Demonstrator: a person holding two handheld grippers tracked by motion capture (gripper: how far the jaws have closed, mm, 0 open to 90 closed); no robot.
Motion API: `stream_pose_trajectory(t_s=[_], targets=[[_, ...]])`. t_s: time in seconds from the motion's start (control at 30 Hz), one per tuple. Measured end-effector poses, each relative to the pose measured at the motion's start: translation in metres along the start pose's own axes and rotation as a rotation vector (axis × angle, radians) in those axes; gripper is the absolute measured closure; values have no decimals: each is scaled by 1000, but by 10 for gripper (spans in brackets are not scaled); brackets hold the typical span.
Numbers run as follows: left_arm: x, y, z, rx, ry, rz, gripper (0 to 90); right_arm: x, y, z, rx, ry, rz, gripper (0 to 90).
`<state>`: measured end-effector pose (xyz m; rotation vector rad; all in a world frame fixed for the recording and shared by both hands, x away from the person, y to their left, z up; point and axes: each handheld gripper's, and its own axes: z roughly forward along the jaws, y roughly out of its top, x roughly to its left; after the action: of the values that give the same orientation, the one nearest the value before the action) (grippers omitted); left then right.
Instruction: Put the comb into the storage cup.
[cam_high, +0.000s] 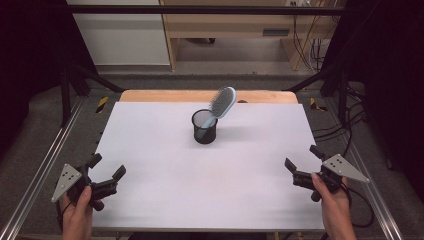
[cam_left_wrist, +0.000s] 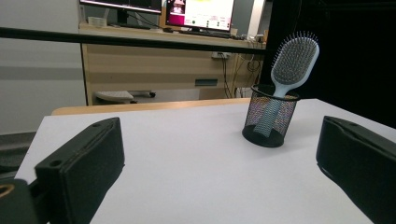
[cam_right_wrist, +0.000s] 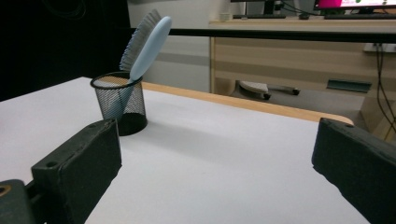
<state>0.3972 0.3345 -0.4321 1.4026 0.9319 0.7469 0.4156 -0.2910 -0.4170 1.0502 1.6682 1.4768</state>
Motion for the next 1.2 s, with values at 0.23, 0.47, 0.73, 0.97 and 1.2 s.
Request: stream_pose_trajectory(t_s=[0.23, 0.47, 0.73, 0.97, 1.2], targets=[[0, 0, 0, -5, -8, -10, 12, 11, -7, 10, 11, 48, 12, 18], [0, 0, 1, -2, -8, 2, 11, 21, -15, 22, 28, 80, 12, 22], [1, 0, 0, -5, -7, 3, 12, 29, -19, 33, 37, 99, 6, 22], [2, 0, 1, -5, -5, 5, 12, 33, -23, 42, 34, 104, 11, 22], [3, 0, 1, -6, -3, 2, 12, 35, -25, 49, 53, 102, -14, 22]])
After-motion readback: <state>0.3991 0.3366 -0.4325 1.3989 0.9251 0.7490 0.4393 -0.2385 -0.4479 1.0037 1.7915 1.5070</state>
